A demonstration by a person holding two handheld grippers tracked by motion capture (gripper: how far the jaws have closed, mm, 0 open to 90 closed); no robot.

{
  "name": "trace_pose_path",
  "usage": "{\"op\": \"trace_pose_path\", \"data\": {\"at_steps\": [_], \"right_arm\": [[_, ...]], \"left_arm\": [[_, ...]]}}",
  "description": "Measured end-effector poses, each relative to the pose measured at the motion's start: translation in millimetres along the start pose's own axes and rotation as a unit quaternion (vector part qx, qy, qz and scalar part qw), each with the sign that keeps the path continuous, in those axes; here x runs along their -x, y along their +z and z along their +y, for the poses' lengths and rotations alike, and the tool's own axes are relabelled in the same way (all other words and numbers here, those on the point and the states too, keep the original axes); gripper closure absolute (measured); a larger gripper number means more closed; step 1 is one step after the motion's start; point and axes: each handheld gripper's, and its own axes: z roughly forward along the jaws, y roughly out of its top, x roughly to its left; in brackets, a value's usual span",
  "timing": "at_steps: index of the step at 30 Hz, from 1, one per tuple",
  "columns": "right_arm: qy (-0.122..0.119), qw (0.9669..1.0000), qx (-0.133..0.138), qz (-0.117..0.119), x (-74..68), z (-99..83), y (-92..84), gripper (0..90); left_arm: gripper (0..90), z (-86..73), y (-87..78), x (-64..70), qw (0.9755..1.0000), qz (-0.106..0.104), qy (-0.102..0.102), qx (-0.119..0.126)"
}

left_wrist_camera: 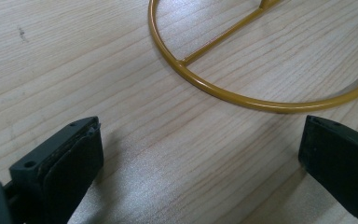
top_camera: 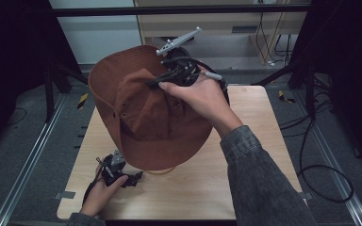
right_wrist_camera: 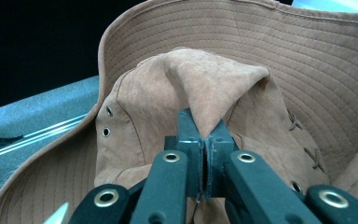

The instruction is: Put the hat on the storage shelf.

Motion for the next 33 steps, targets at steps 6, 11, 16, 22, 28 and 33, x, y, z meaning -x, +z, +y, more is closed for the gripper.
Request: {"op": "trace_pose_path", "data": {"at_steps": [6,11,16,22,28,33], "right_arm": [[0.006,1.0000,-0.005,0.002,3.2,-0.4,6.5,87.7],[0.010,0.9999,-0.012,0.004,6.6,-5.4,13.1,87.7],[0.014,0.9997,-0.017,0.006,8.1,-10.3,17.9,87.7],[0.018,0.9995,-0.023,0.008,10.4,-15.3,23.2,87.7],[0.024,0.9992,-0.030,0.010,12.5,-20.8,30.0,87.7],[0.028,0.9990,-0.033,0.012,14.3,-25.4,34.7,87.7]], "left_arm": [[0.0,-0.1,-0.1,0.1,1.0000,0.000,0.000,0.000],[0.0,-0.1,0.0,0.0,1.0000,-0.001,0.000,0.000],[0.0,-0.1,-0.1,0.0,1.0000,-0.001,0.000,0.000],[0.0,-0.1,-0.1,0.0,1.0000,-0.001,0.000,0.000],[0.0,0.0,-0.1,0.0,1.0000,-0.001,0.000,-0.001],[0.0,0.0,-0.1,0.0,1.0000,-0.001,0.000,-0.001]]}}
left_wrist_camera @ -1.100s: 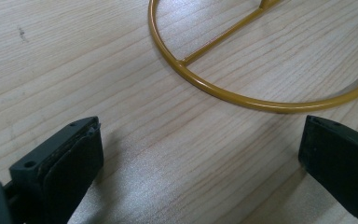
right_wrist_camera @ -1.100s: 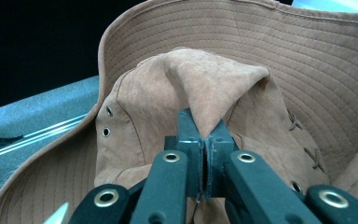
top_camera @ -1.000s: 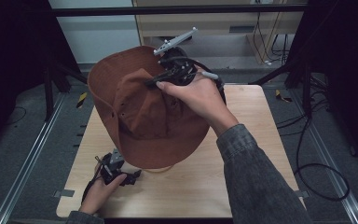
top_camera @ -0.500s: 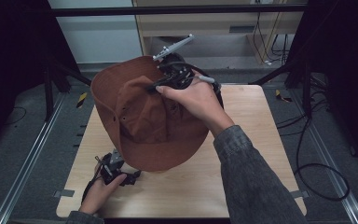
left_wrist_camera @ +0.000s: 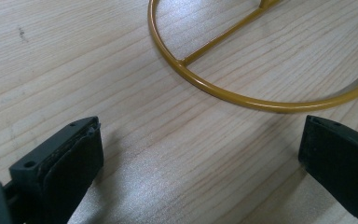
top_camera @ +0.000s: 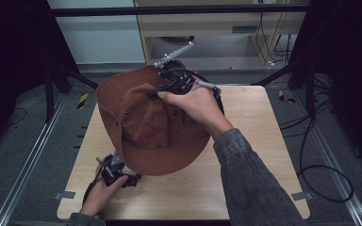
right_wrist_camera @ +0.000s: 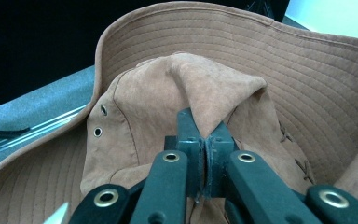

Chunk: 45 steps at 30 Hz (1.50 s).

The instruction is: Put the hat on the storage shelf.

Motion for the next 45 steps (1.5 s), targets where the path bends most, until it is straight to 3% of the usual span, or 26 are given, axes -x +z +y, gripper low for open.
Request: {"op": "trace_pose_path", "data": {"at_steps": [29,39,45], "right_arm": [[0.007,0.9998,-0.008,0.017,-0.2,-15.1,16.8,87.0],[-0.004,0.9999,-0.005,0.010,-1.0,-15.6,18.4,78.3],[-0.004,1.0000,-0.005,0.003,-0.8,-16.0,17.6,67.8]], "left_arm": [[0.0,0.0,0.1,0.1,1.0000,0.000,0.000,0.000],[0.0,0.0,0.1,0.1,1.0000,0.000,0.000,0.000],[0.0,0.0,0.1,0.1,1.0000,0.000,0.000,0.000]]}}
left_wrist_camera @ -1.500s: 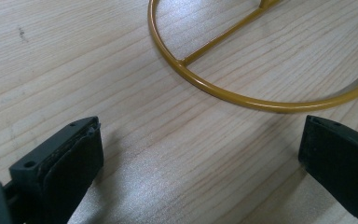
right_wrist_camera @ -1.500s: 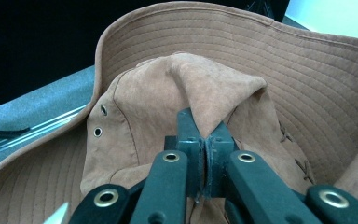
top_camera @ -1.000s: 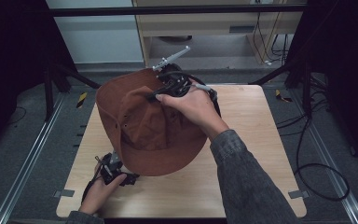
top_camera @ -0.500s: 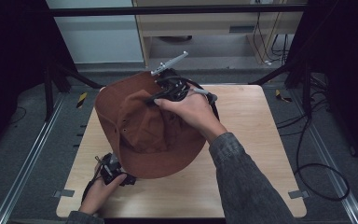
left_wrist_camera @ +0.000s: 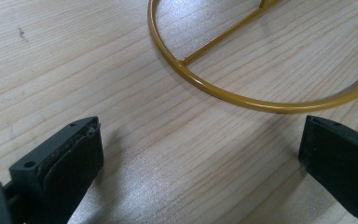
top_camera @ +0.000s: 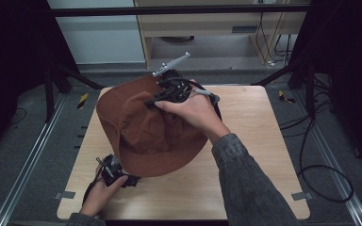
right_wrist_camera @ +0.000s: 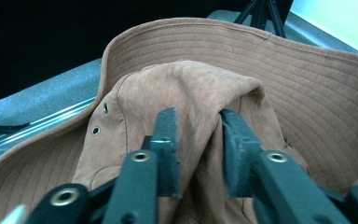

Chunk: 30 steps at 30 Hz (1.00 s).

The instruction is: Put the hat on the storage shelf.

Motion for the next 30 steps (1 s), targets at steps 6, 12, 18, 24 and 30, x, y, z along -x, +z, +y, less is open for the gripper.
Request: {"op": "trace_pose_path", "data": {"at_steps": [6,12,18,24,30], "right_arm": [[0.002,1.0000,-0.001,-0.005,0.0,-0.3,-1.2,53.5],[0.005,0.9998,0.005,-0.017,0.9,-0.1,-4.8,41.9],[0.004,0.9995,0.015,-0.026,-1.8,-0.4,-10.9,31.9],[0.001,0.9990,0.023,-0.038,-3.9,-1.8,-21.0,17.2],[-0.004,0.9977,0.037,-0.056,-7.0,-7.9,-43.2,10.1]], "left_arm": [[0.0,0.0,0.0,0.0,1.0000,0.000,0.000,0.000],[0.0,0.0,0.0,-0.1,1.0000,-0.001,0.001,0.000],[0.0,0.0,0.1,-0.1,1.0000,0.000,0.000,0.000],[0.0,0.0,0.1,-0.1,1.0000,-0.001,0.000,0.000],[0.0,0.1,0.1,-0.1,1.0000,-0.001,0.000,0.000]]}}
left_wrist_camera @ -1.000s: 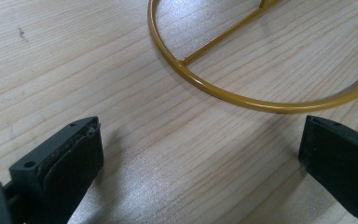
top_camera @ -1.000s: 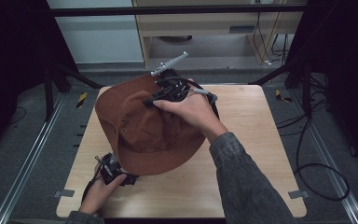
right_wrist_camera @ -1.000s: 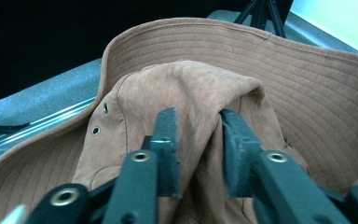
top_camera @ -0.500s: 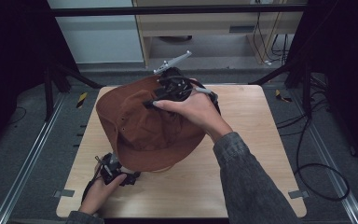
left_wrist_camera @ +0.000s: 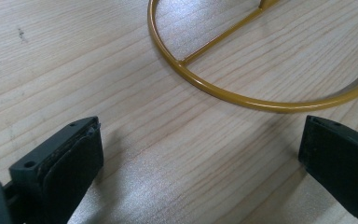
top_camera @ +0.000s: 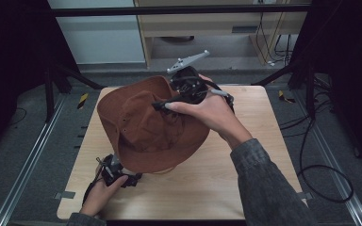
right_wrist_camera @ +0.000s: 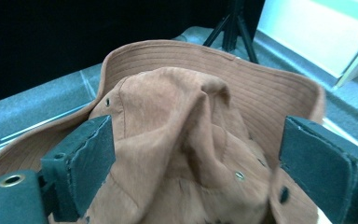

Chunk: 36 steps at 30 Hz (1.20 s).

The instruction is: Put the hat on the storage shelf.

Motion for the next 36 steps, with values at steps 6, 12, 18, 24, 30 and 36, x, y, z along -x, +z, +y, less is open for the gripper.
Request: {"op": "trace_pose_path", "data": {"at_steps": [6,12,18,24,30,36], "right_arm": [[0.005,0.9996,0.017,-0.020,4.8,-9.8,-21.3,8.1],[0.018,0.9979,0.035,-0.052,19.3,-33.8,-51.7,7.0],[0.036,0.9954,0.043,-0.077,31.8,-53.7,-71.9,7.5],[0.048,0.9931,0.052,-0.094,41.2,-72.4,-91.6,7.7],[0.057,0.9913,0.052,-0.107,47.8,-91.0,-100.9,7.1],[0.070,0.9885,0.054,-0.122,52.7,-113.9,-106.9,5.6]], "left_arm": [[0.0,0.0,0.0,0.0,1.0000,0.000,0.000,0.000],[0.0,0.1,0.1,0.0,1.0000,0.000,0.000,0.000],[0.0,-0.2,0.5,0.2,1.0000,0.002,0.000,0.003],[0.0,-0.2,0.5,0.1,1.0000,0.002,0.000,0.003],[0.0,-0.3,0.4,0.3,1.0000,0.002,-0.001,0.003],[0.0,-0.3,0.2,0.3,1.0000,0.001,0.000,0.002]]}}
